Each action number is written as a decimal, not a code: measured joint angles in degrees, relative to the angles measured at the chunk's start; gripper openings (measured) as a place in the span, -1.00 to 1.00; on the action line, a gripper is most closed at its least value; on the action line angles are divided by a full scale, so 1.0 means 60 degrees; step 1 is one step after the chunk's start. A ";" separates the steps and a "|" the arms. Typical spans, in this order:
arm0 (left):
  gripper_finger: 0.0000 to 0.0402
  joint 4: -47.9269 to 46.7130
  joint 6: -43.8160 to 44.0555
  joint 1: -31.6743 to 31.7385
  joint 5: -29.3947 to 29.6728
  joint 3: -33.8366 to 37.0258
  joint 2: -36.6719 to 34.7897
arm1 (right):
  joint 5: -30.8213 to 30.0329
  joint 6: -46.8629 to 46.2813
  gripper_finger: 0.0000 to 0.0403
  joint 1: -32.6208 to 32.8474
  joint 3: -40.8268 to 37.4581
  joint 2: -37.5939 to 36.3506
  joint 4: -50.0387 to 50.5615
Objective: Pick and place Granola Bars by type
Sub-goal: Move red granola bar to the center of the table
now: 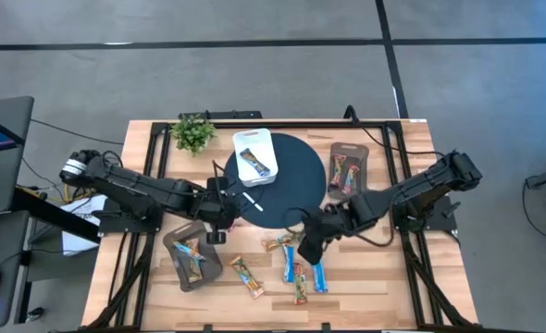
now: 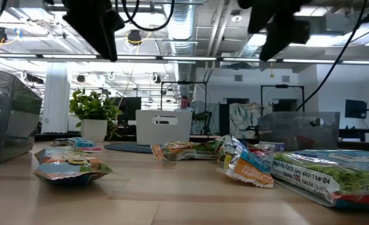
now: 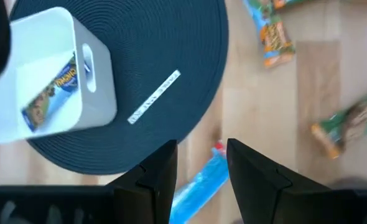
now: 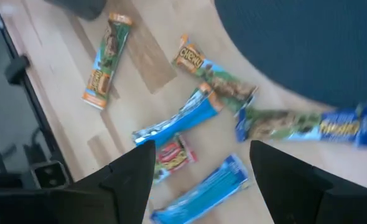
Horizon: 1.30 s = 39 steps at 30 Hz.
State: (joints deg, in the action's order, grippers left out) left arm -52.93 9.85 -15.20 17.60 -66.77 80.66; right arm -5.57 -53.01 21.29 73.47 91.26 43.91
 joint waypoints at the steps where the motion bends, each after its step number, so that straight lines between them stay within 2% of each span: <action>1: -0.33 0.0006 -0.0443 0.0110 -0.0127 0.0063 0.0000 | -0.0158 -0.0457 0.27 0.0175 0.0000 0.0000 -0.0004; 4: -0.33 -0.0006 -0.1809 0.0510 -0.0816 0.0271 0.0003 | -0.0614 -0.1768 0.27 0.0662 0.0011 0.0125 -0.0047; 11: -0.33 -0.0079 -0.4292 0.1533 -0.3164 0.1155 0.0013 | -0.1117 -0.3928 0.27 0.1419 -0.0015 0.0548 -0.0229; 18: -0.33 0.0058 -0.6015 0.2185 -0.3477 0.2000 0.0022 | -0.1169 -0.4657 0.27 0.1586 0.0027 0.1103 -0.1073; 23: -0.33 0.0228 -0.6224 0.2643 -0.3630 0.2096 0.0013 | -0.1251 -0.4649 0.27 0.1491 0.0016 0.1239 -0.1274; 31: -0.33 0.1219 -0.7175 0.3210 -0.4902 0.2620 0.0030 | -0.1280 -0.3833 0.27 0.1174 0.0007 0.1239 -0.1472; 39: -0.33 0.1326 -0.7085 0.3221 -0.5101 0.2670 0.0924 | -0.1310 -0.3228 0.27 0.1135 0.0007 0.1239 -0.1435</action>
State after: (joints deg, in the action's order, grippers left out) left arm -44.98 -32.67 4.13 -13.01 -50.75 86.21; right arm -13.43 -72.38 28.10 73.52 98.70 35.30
